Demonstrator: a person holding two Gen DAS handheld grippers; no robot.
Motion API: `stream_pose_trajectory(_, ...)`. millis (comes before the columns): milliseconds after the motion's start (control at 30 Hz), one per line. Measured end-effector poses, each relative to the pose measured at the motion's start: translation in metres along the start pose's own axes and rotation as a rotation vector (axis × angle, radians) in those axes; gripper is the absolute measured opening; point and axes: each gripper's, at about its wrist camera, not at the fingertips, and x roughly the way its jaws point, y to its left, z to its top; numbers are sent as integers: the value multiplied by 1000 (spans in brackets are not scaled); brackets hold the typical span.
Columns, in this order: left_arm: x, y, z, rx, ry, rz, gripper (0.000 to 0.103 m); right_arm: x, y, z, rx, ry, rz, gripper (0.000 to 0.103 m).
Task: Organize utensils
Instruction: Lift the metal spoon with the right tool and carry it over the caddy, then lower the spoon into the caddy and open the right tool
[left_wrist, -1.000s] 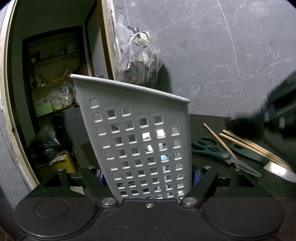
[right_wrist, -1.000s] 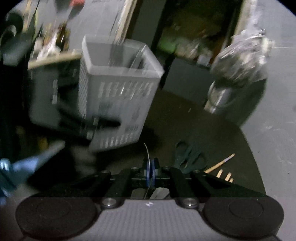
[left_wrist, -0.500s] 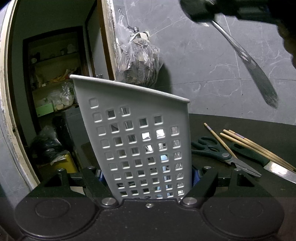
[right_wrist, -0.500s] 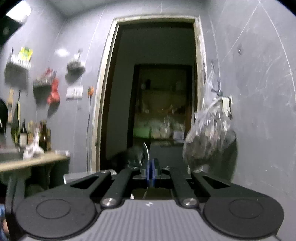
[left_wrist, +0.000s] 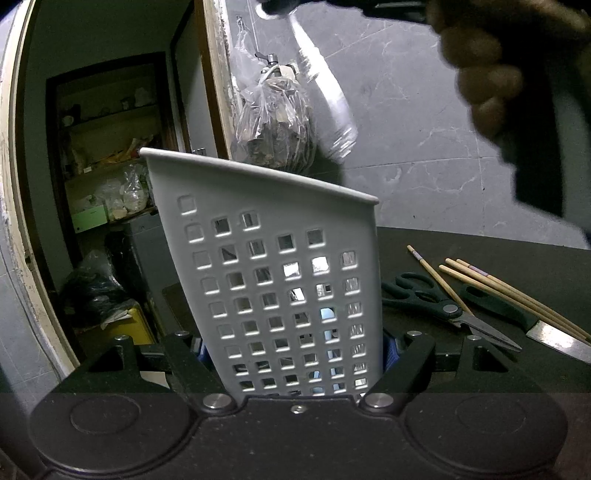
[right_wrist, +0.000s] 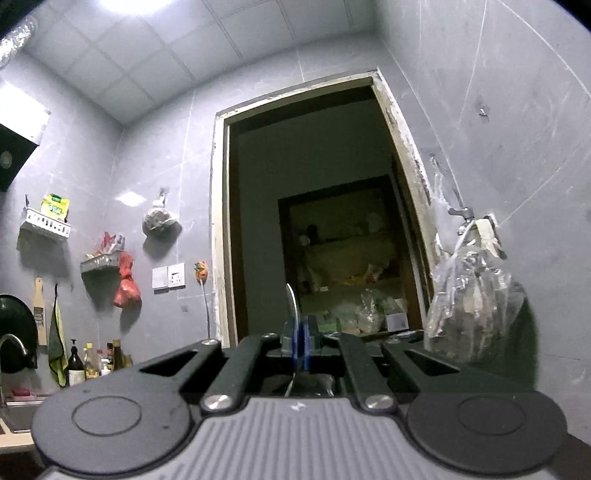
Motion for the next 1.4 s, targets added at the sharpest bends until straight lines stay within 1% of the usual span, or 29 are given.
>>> stream_pose_trajectory(200,0,0,0,0,0,0,80,9,4,-25,-2,-8,-13,4)
stream_pose_trajectory(367,0,0,0,0,0,0,80,15,4,-42,-31,9,-28,4)
stream_pose_trajectory(600,0,0,0,0,1,0,80,12,6,-64,-80,43,-44,4)
stream_pose_trajectory(1233,0,0,0,0,1,0,79,2,18,-80,-162,152,-4,4)
stream_pose_trajectory(1400,0,0,0,1,2,0,79,0,19,-80,-185,179,-5,4)
